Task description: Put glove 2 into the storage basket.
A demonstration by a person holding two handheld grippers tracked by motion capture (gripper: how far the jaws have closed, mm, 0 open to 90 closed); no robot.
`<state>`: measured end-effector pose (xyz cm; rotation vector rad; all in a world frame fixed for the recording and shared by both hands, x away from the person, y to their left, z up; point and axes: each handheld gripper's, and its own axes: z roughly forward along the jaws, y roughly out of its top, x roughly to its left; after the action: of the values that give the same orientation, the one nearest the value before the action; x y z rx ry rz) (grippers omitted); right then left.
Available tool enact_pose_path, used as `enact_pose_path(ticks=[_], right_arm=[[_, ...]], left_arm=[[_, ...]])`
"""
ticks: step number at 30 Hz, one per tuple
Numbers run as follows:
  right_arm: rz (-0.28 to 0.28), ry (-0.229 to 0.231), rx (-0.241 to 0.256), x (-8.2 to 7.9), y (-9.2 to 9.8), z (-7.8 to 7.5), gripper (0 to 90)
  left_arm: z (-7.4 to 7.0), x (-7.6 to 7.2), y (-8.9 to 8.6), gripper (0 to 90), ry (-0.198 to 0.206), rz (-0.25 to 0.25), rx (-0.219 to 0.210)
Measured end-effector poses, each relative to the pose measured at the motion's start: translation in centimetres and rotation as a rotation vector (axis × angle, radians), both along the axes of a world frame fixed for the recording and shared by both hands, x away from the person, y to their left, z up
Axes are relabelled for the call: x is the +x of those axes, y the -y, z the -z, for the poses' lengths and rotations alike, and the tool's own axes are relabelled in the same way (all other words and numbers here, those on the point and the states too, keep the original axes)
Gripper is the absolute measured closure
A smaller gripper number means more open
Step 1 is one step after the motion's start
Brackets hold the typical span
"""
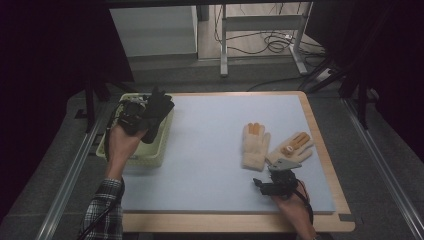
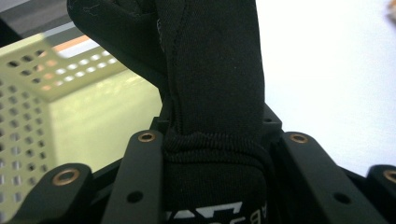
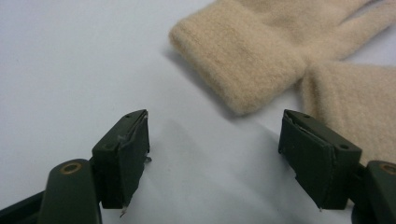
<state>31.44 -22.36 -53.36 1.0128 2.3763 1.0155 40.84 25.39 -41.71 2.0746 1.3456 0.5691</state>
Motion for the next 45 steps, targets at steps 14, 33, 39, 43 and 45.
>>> enact_pose_path(ticks=[14,33,39,43,45], right_arm=[[0.000,-0.004,0.002,0.0,0.0,0.0,24.3],[-0.001,-0.005,0.003,0.0,0.0,0.0,24.2],[0.000,-0.004,0.001,0.0,0.0,0.0,24.2],[0.000,-0.005,0.001,0.0,0.0,0.0,24.1],[0.000,-0.006,0.004,0.1,0.0,0.0,24.1]], left_arm=[[3.0,2.0,-5.6,65.2,-0.066,-0.120,0.004],[6.2,5.4,-6.6,62.7,-0.260,-0.168,0.110],[8.0,5.9,-6.5,33.1,-0.321,-0.211,0.213],[8.3,5.6,-6.6,18.5,-0.344,-0.207,0.180],[7.7,5.1,-6.8,10.3,-0.334,-0.196,0.170]])
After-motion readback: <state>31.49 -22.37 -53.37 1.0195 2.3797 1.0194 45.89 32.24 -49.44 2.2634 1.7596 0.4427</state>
